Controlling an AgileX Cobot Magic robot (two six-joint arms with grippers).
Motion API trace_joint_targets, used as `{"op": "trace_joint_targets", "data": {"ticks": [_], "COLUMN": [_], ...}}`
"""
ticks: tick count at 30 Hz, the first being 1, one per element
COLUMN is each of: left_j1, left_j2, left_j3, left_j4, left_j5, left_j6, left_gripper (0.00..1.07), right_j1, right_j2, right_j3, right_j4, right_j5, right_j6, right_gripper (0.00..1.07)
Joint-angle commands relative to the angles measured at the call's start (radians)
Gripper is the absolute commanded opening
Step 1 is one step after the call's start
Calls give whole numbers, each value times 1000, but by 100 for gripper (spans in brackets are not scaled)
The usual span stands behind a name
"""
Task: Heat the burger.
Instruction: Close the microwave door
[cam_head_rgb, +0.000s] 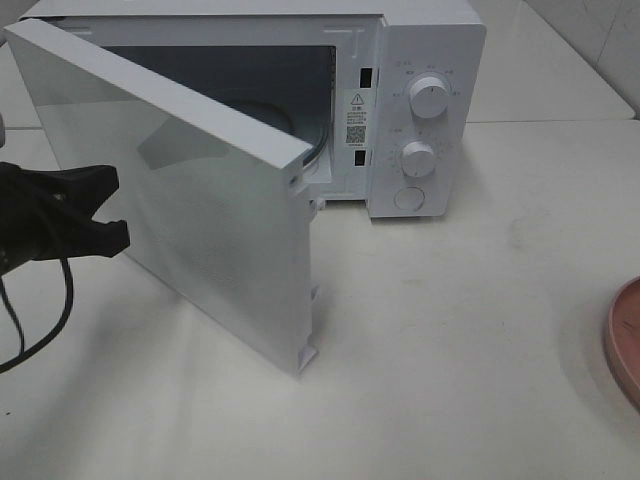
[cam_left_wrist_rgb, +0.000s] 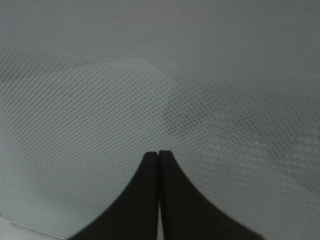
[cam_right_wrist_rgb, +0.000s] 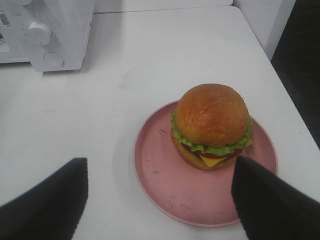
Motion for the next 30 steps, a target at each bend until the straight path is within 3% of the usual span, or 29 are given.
{"op": "trace_joint_targets", "data": {"ticks": [1,11,12,19,20,21,25,30], "left_j1": [-76,-226,-258,-337,-356,-356,-382,-382], "left_j2": [33,119,134,173,190,190,231,271], "left_j3": [-50,-166,-193,-289,-331,-331,-427,-526], "left_j4": [-97,-320,-376,-561,-614,-614,-736,-826], "left_j5": [-10,32,44,77,100,100,151,191], "left_j6": [27,124,163,278,318,318,420,491], "left_gripper": [0,0,0,0,0,0,0,0], "right_j1": [-8,-8,-8,-8,-8,-8,-8,-8], "right_j2": [-27,-27,-27,-27,-27,-27,-27,-27], "right_j3": [2,2,2,2,2,2,2,2], "right_j4": [-1,-1,-1,-1,-1,-1,-1,-1], "right_j5": [-6,-6,-6,-6,-6,-6,-6,-6], "right_j6": [-3,-3,-3,-3,-3,-3,-3,-3], "right_gripper": [76,76,76,76,76,76,76,76]}}
